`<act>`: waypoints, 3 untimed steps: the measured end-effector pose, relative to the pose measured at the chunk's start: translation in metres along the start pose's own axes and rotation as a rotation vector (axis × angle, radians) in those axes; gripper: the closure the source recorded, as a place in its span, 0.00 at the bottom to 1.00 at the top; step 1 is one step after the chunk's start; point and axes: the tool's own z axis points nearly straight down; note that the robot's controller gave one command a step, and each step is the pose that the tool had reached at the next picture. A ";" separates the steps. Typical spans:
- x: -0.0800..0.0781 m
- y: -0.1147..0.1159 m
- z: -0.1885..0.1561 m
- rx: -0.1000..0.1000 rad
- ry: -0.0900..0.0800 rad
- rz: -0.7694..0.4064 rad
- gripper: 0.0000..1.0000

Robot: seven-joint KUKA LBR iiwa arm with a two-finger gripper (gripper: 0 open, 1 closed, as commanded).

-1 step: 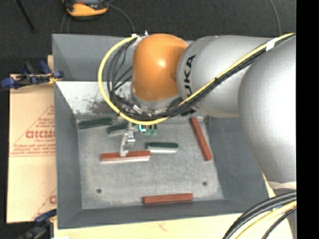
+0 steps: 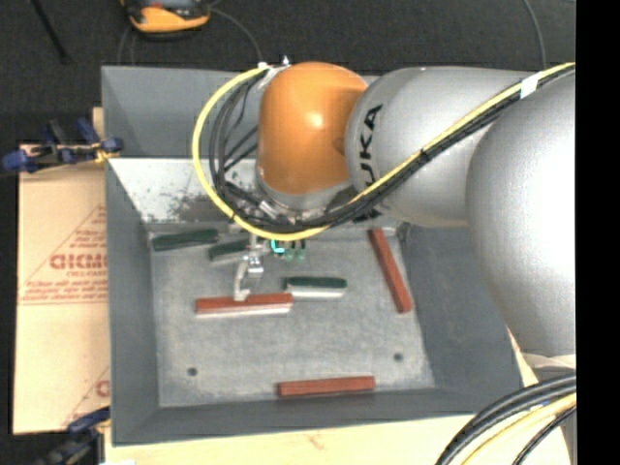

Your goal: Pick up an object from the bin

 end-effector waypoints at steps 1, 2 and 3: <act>0.039 -0.035 0.095 -0.005 0.001 0.113 1.00; 0.039 -0.035 0.095 -0.005 0.001 0.114 1.00; 0.028 -0.082 -0.063 0.001 -0.007 0.172 1.00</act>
Offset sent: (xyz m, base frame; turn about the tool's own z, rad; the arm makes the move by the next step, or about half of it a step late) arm 0.0000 0.0000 0.0000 0.0000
